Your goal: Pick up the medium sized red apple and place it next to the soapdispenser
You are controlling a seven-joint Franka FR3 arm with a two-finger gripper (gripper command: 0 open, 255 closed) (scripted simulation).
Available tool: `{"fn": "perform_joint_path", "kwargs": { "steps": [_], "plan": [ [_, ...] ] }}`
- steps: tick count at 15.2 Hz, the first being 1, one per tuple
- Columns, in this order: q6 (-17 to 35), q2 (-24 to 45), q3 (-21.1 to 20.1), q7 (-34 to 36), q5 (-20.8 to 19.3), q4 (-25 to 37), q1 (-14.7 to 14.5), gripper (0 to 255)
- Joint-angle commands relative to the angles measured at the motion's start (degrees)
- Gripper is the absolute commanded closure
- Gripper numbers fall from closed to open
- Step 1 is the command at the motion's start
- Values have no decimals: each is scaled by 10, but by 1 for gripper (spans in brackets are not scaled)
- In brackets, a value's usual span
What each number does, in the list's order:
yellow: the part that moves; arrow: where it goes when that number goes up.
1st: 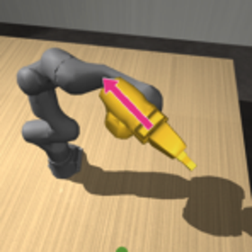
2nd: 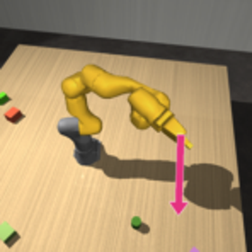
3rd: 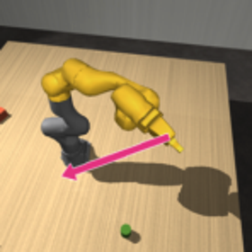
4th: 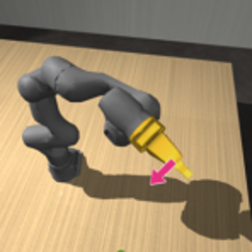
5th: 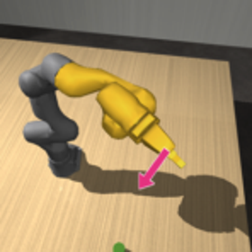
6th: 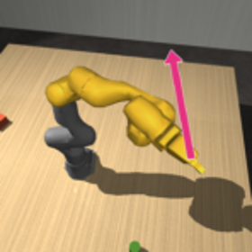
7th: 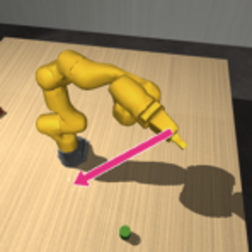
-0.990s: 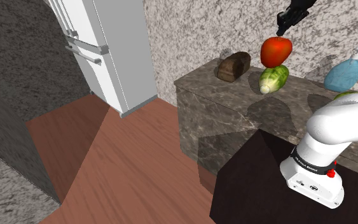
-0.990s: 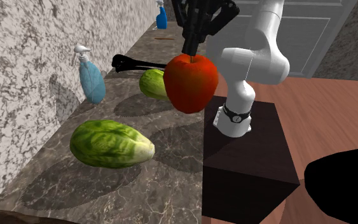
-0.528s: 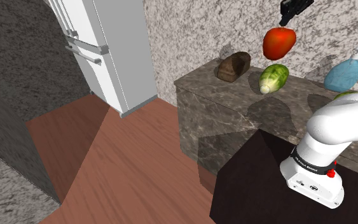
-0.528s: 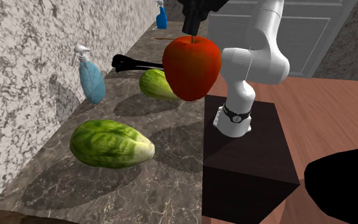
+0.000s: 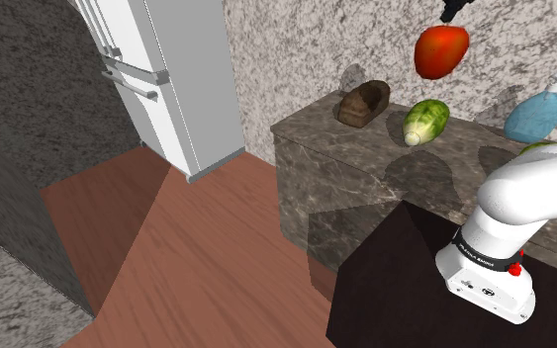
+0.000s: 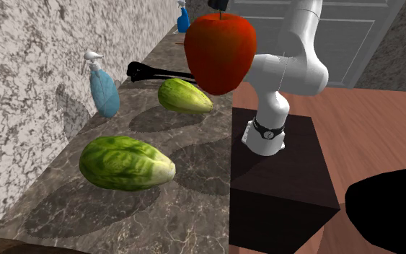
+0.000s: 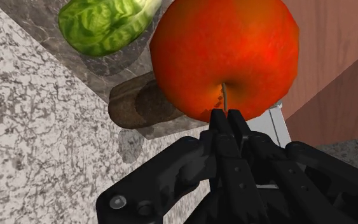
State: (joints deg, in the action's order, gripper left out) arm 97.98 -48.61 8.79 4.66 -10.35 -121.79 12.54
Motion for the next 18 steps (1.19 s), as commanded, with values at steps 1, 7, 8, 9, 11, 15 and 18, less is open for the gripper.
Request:
{"fn": "perform_joint_path", "kwargs": {
  "steps": [1, 7, 8, 9, 11, 15, 18],
  "plan": [
    [-10, 8, 1, -2, 1, 18, -1, 255],
    [-15, 3, 79, -82, -27, 33, 8, 255],
    [-16, 5, 93, -95, -31, 38, 9, 255],
    [-17, 6, 106, -108, -35, 44, 9, 255],
    [-18, 12, 134, -135, -43, 56, 9, 255],
    [-20, 28, 191, -189, -56, 89, 5, 255],
    [-22, 46, 236, -230, -62, 120, -3, 255]
  ]
}}
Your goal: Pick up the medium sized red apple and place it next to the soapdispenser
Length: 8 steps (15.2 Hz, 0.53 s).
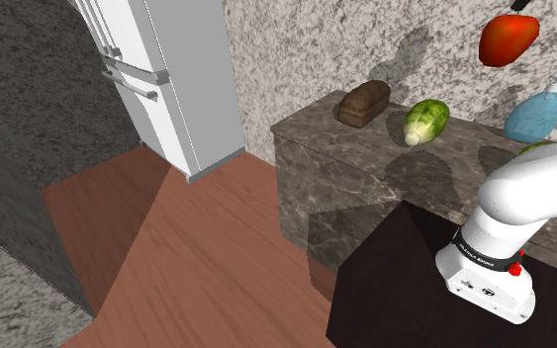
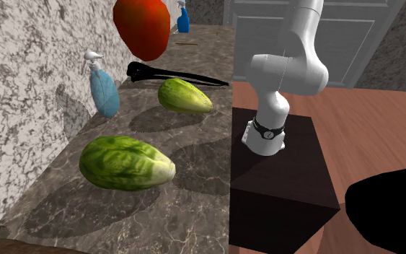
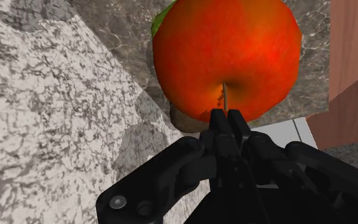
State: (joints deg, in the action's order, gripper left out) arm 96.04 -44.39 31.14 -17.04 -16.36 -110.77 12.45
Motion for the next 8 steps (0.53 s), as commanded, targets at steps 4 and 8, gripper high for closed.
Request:
{"fn": "perform_joint_path", "kwargs": {
  "steps": [4, 8],
  "plan": [
    [-7, 34, 78, -69, -5, 62, -20, 255],
    [-12, 72, 156, -127, 1, 125, -51, 255]
  ]
}}
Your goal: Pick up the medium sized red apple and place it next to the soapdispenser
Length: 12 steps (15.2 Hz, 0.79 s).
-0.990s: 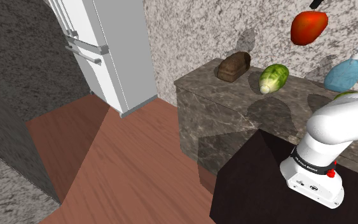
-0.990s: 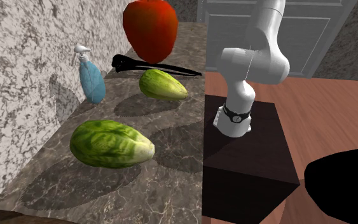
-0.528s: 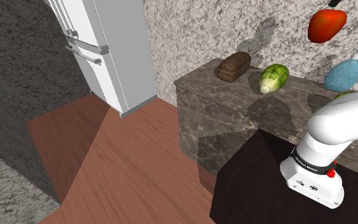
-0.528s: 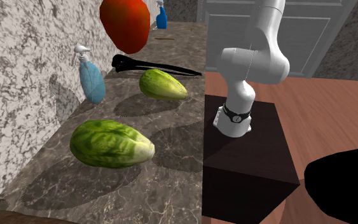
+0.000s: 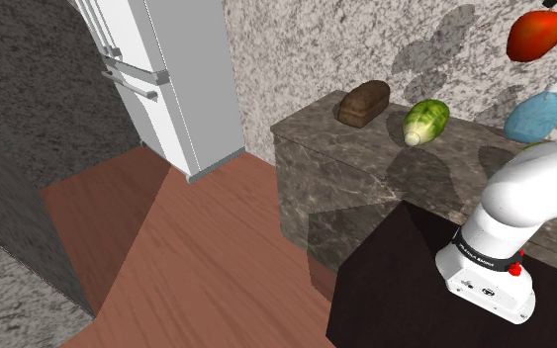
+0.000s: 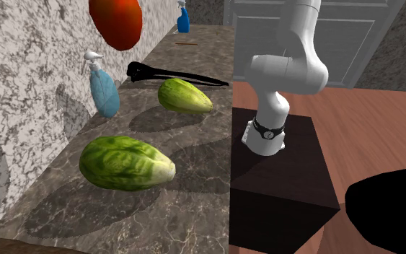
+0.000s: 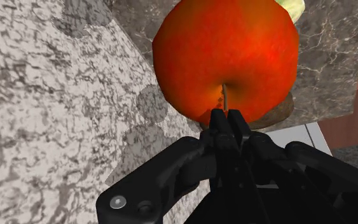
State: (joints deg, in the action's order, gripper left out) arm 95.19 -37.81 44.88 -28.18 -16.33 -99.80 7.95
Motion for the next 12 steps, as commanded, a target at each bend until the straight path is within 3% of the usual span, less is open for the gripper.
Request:
{"fn": "perform_joint_path", "kwargs": {
  "steps": [1, 5, 12],
  "plan": [
    [-6, 17, 40, -31, 4, 33, -17, 255],
    [-17, 60, 142, -89, 22, 111, -75, 255],
    [35, 29, 125, -83, 3, 29, -46, 255]
  ]
}}
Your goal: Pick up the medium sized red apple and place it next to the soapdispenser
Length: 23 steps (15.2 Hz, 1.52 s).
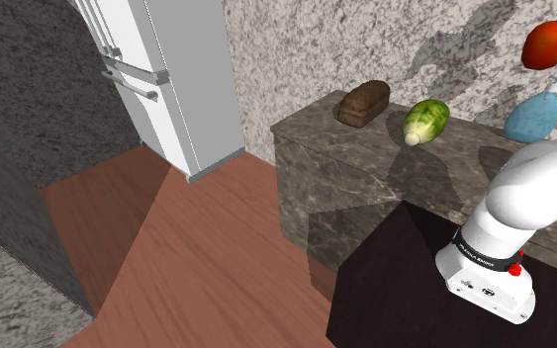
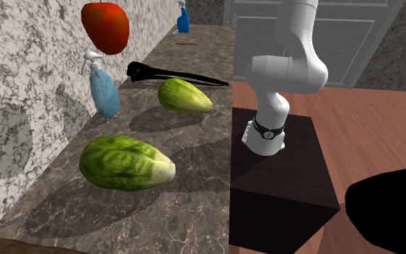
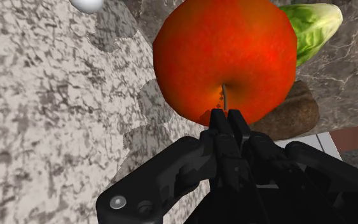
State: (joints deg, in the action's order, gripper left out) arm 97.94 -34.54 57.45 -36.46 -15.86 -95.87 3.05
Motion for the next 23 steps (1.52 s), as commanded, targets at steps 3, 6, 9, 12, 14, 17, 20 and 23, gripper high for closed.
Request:
{"fn": "perform_joint_path", "kwargs": {
  "steps": [3, 6, 9, 12, 14, 17, 20, 23],
  "plan": [
    [29, -14, -3, 2, -9, -42, 13, 255],
    [50, -24, -4, 3, -16, -72, 21, 255],
    [71, -32, -3, 4, -22, -100, 29, 255],
    [92, -40, -1, 5, -28, -127, 35, 255],
    [105, -44, 2, 5, -33, -145, 39, 255],
    [126, -50, 7, 5, -39, -170, 44, 255],
    [146, -54, 13, 4, -45, -194, 48, 255],
    [167, -58, 20, 4, -51, -217, 51, 255]
  ]
}}
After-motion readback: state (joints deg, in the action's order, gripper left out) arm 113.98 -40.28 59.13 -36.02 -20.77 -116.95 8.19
